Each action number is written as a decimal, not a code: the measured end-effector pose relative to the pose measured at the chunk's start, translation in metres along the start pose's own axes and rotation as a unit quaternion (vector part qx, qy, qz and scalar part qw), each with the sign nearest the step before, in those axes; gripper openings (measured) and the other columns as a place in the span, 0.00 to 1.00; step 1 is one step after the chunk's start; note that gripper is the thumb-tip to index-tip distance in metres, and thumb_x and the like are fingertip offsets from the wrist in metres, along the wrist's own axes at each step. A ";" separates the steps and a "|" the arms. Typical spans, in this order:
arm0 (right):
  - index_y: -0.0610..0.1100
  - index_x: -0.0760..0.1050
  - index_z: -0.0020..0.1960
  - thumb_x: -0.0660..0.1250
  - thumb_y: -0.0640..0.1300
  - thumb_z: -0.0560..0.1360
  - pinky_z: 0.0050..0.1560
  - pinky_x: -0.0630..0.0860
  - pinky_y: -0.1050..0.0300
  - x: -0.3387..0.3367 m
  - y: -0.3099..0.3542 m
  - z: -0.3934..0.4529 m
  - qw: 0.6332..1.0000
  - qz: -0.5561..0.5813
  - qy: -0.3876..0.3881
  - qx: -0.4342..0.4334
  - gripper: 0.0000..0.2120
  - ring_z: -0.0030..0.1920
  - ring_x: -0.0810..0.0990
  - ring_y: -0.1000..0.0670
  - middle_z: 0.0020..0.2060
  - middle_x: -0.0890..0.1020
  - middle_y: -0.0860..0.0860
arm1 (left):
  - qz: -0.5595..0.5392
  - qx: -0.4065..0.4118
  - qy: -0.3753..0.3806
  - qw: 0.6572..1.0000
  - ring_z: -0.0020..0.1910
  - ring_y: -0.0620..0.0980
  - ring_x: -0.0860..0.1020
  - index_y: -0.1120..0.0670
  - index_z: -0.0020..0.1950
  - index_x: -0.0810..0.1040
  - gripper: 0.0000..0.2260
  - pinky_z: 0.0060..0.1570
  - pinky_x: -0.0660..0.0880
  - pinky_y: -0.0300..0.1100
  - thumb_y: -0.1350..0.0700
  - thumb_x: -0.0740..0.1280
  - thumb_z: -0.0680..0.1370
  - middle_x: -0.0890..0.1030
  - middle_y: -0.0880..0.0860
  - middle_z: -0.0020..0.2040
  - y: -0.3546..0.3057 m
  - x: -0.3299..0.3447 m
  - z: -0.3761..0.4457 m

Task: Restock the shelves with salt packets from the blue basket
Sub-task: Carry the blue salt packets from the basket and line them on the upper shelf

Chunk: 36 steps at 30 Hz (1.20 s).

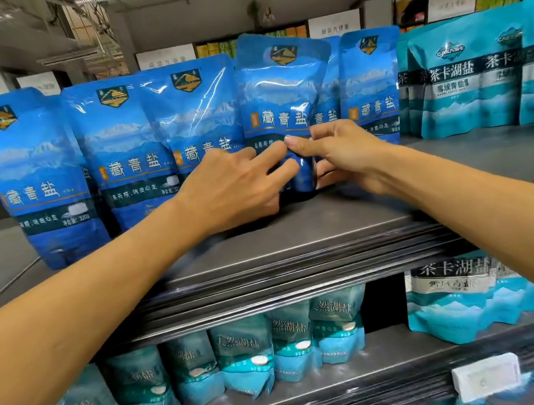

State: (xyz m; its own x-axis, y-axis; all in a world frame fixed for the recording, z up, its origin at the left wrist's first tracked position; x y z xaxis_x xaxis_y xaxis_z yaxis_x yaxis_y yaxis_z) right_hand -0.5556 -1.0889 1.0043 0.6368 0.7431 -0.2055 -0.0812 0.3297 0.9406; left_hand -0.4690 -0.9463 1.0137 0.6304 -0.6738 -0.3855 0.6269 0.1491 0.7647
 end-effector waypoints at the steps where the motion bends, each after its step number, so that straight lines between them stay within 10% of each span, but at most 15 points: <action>1: 0.38 0.77 0.58 0.73 0.52 0.76 0.40 0.79 0.53 -0.001 0.000 0.001 1.000 -0.003 -0.007 -0.001 0.19 0.35 0.78 0.48 0.45 0.78 0.41 | 0.005 0.011 -0.016 1.000 0.26 0.54 0.75 0.55 0.47 0.76 0.03 0.21 0.64 0.38 0.59 0.65 0.74 0.77 0.55 0.41 -0.002 0.001 -0.001; 7: 0.27 0.73 0.61 0.73 0.49 0.77 0.36 0.74 0.54 -0.005 0.001 0.003 0.999 -0.040 -0.022 -0.027 0.27 0.38 0.74 0.45 0.44 0.78 0.41 | 0.011 0.080 -0.027 0.996 0.29 0.52 0.74 0.56 0.44 0.78 0.07 0.18 0.66 0.40 0.67 0.65 0.78 0.76 0.54 0.38 -0.008 0.005 -0.007; 11: 0.45 0.81 0.53 0.72 0.44 0.78 0.31 0.76 0.61 -0.005 0.000 0.002 0.998 -0.048 -0.008 -0.048 0.05 0.29 0.78 0.57 0.33 0.84 0.56 | -0.011 0.130 -0.021 0.991 0.31 0.53 0.75 0.58 0.44 0.77 0.10 0.19 0.71 0.45 0.71 0.61 0.78 0.75 0.55 0.38 -0.009 0.006 -0.008; 16: 0.49 0.80 0.49 0.72 0.44 0.78 0.38 0.74 0.57 -0.006 -0.003 0.005 0.993 -0.096 -0.010 -0.063 0.01 0.31 0.77 0.61 0.30 0.83 0.60 | -0.070 0.140 0.013 0.988 0.36 0.55 0.77 0.61 0.51 0.81 0.08 0.22 0.73 0.48 0.68 0.63 0.77 0.78 0.56 0.41 -0.005 0.007 -0.016; 36: 0.43 0.74 0.53 0.71 0.67 0.71 0.52 0.80 0.41 -0.010 -0.008 0.002 0.966 -0.248 -0.058 -0.043 0.28 0.45 0.81 0.46 0.39 0.80 0.47 | -0.220 0.035 0.044 0.974 0.36 0.57 0.80 0.54 0.62 0.82 0.12 0.34 0.78 0.50 0.56 0.66 0.81 0.82 0.52 0.44 0.004 -0.006 -0.028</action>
State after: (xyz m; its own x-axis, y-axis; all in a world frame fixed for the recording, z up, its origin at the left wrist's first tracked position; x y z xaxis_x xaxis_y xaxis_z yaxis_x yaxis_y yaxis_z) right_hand -0.5604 -1.1001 0.9994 0.6952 0.4121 -0.5890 0.1955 0.6801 0.7065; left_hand -0.4580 -0.9214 1.0048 0.3474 -0.5961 -0.7239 0.8140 -0.1915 0.5484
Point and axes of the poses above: each hand's wrist, its own z-axis towards the middle knuckle, its own x-axis out of the palm, y = z × x, the point moved 4 cm from there along z, towards the middle knuckle
